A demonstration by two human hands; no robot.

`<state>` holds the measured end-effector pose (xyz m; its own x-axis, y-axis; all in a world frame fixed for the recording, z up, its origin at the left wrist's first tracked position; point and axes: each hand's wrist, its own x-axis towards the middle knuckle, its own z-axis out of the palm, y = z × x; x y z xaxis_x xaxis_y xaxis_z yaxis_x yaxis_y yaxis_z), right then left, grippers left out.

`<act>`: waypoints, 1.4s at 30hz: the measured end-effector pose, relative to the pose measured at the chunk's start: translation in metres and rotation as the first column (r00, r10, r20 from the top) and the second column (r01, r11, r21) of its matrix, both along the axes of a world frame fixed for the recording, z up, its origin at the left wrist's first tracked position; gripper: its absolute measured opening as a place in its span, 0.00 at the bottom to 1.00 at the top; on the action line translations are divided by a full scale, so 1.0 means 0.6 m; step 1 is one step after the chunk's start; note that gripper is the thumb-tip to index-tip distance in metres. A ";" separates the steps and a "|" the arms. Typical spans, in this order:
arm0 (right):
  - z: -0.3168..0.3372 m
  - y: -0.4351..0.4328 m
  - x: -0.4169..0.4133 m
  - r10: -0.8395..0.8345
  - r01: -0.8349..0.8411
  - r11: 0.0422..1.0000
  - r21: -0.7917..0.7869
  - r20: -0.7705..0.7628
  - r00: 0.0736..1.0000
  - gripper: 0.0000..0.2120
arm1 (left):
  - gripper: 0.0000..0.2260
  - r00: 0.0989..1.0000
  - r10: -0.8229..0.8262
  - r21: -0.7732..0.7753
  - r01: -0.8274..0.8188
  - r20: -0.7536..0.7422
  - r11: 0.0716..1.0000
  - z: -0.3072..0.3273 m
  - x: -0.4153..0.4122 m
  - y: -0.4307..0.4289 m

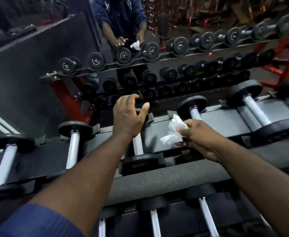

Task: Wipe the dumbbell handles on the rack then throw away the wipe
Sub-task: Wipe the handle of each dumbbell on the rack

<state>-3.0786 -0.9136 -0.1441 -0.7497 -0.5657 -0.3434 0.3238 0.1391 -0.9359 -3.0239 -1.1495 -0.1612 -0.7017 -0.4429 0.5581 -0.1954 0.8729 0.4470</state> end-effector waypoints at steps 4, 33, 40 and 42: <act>0.009 0.042 -0.036 0.056 -0.053 0.996 -0.070 0.036 0.998 0.09 | 0.24 0.995 -0.098 0.000 0.099 0.030 0.995 0.012 -0.056 0.070; -0.089 0.021 -0.208 0.132 0.294 0.929 0.226 -0.942 0.309 0.12 | 0.27 0.980 0.016 0.402 -0.095 0.196 0.910 -0.109 -0.212 0.184; -0.087 0.029 -0.207 -0.054 0.419 0.885 0.202 -0.851 0.523 0.11 | 0.30 0.978 0.033 0.371 -0.108 0.204 0.922 -0.108 -0.209 0.188; -0.087 0.035 -0.214 0.006 0.445 0.851 0.279 -0.853 0.522 0.09 | 0.31 0.979 0.034 0.377 -0.110 0.201 0.920 -0.108 -0.209 0.189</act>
